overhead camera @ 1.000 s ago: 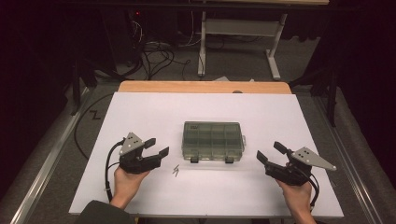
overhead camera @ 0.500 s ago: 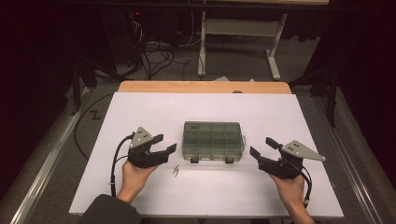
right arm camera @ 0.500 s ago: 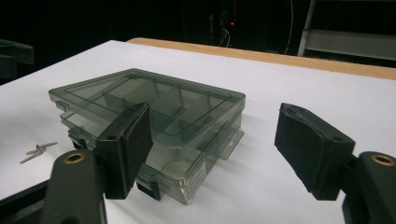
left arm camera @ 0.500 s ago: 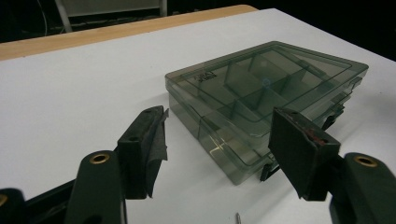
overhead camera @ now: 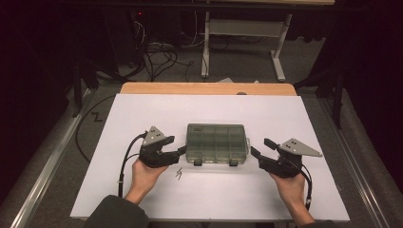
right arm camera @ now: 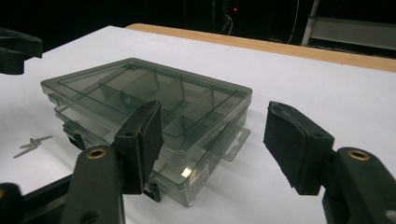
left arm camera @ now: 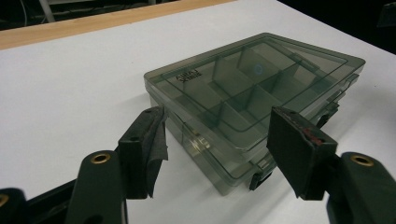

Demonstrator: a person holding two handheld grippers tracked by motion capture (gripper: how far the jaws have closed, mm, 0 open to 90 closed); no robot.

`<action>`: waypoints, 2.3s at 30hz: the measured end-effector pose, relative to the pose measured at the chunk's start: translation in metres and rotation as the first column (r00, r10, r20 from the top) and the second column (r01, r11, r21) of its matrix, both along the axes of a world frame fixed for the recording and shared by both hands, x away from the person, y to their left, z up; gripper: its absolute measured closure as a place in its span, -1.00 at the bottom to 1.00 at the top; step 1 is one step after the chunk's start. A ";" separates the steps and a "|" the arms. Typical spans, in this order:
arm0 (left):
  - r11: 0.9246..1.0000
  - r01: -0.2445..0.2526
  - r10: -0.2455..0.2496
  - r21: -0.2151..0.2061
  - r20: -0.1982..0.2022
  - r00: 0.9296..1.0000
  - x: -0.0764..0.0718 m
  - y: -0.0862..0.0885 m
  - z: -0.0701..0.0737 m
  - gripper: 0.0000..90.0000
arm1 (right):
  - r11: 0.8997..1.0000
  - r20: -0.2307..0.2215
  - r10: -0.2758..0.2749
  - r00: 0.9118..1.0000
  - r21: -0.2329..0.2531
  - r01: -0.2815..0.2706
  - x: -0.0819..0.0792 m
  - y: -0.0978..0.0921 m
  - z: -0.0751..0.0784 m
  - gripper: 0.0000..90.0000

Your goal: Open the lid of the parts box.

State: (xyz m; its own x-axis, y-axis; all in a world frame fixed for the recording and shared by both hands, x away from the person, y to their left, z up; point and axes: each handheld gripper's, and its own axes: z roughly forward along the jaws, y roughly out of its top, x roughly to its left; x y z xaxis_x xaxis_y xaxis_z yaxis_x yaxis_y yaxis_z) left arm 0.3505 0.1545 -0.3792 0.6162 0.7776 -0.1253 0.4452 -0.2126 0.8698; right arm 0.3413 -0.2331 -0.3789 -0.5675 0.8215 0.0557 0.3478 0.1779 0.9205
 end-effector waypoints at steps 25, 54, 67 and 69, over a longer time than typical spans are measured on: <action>0.997 0.011 -0.009 0.071 -0.033 0.999 -0.003 -0.002 0.000 0.20 | 0.995 -0.103 0.028 0.994 -0.094 -0.037 0.002 0.003 -0.003 0.48; 0.986 0.042 -0.013 0.163 -0.175 0.985 0.004 -0.010 -0.018 0.79 | 0.986 -0.239 0.073 0.968 -0.127 -0.106 0.009 0.005 -0.018 1.00; 0.983 0.065 -0.033 0.173 -0.183 0.983 0.004 -0.017 -0.021 0.92 | 0.981 -0.267 0.096 0.959 -0.140 -0.137 0.010 0.012 -0.023 1.00; 0.982 0.069 -0.038 0.174 -0.179 0.983 0.004 -0.018 -0.021 0.93 | 0.980 -0.268 0.099 0.958 -0.139 -0.140 0.011 0.014 -0.023 1.00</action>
